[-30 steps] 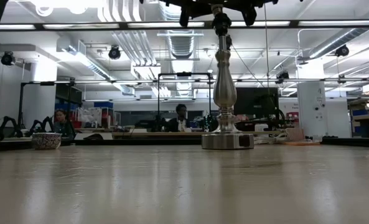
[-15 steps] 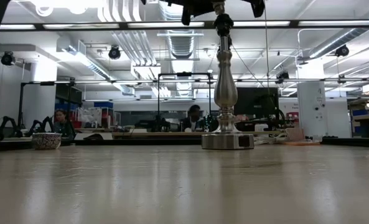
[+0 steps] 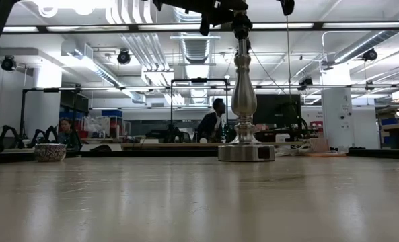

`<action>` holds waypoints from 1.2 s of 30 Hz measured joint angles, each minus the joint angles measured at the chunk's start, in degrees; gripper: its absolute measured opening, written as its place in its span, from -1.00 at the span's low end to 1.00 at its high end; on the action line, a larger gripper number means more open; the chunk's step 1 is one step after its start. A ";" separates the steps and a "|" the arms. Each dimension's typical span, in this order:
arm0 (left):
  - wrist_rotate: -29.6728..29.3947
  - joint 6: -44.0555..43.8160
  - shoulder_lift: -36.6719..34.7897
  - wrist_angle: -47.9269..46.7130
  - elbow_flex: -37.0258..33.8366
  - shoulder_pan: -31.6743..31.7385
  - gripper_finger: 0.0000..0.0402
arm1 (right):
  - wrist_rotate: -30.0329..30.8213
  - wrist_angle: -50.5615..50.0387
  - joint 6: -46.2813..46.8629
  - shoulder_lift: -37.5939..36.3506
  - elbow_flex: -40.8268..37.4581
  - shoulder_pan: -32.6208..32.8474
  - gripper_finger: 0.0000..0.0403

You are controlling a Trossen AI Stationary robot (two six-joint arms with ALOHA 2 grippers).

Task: Screw lightbulb
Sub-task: Insert the light bulb into the lamp

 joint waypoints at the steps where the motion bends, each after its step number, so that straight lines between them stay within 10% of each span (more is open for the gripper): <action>1: 0.00 0.30 0.00 -0.28 0.17 0.00 -0.30 | 1.92 0.05 0.22 -0.26 0.00 0.01 -0.99; 12: -0.04 1.10 0.15 -2.43 1.81 -0.04 -0.29 | -2.43 10.64 1.64 2.10 3.67 0.01 -1.00; 36: -1.05 -0.21 -2.10 -3.16 1.81 0.24 -0.07 | -9.76 -2.07 -4.53 7.83 9.88 0.01 -1.00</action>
